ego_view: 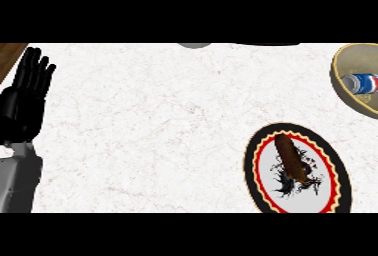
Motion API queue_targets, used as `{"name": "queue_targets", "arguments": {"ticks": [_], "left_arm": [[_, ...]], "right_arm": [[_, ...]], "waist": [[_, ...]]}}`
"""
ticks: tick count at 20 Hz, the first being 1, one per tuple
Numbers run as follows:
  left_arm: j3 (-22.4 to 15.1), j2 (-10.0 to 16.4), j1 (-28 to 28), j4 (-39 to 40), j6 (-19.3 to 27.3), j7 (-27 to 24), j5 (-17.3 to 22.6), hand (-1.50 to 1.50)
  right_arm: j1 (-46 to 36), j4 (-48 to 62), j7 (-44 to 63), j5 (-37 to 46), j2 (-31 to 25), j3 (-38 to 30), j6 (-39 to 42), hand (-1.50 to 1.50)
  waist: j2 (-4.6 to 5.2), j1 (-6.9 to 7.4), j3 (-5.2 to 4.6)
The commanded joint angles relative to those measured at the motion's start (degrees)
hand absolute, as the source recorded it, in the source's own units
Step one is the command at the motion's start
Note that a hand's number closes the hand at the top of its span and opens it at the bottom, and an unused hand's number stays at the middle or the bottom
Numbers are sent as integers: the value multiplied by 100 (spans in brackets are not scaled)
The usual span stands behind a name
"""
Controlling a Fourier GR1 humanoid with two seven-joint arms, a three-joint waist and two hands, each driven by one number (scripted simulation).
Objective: Pick the can from the plate and place it in the bowl
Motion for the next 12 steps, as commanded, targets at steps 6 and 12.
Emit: {"name": "queue_targets", "arguments": {"ticks": [6, 12], "left_arm": [[25, -36, 86, -136, 48, 15, 18, 0], [72, 22, 109, -78, -65, 48, 109, 0]], "right_arm": [[706, 202, -237, -565, -650, -594, 702, -150], [1111, 206, -411, -706, -952, -734, 1296, -150]], "waist": [[21, -12, 49], [28, -59, 62]]}}
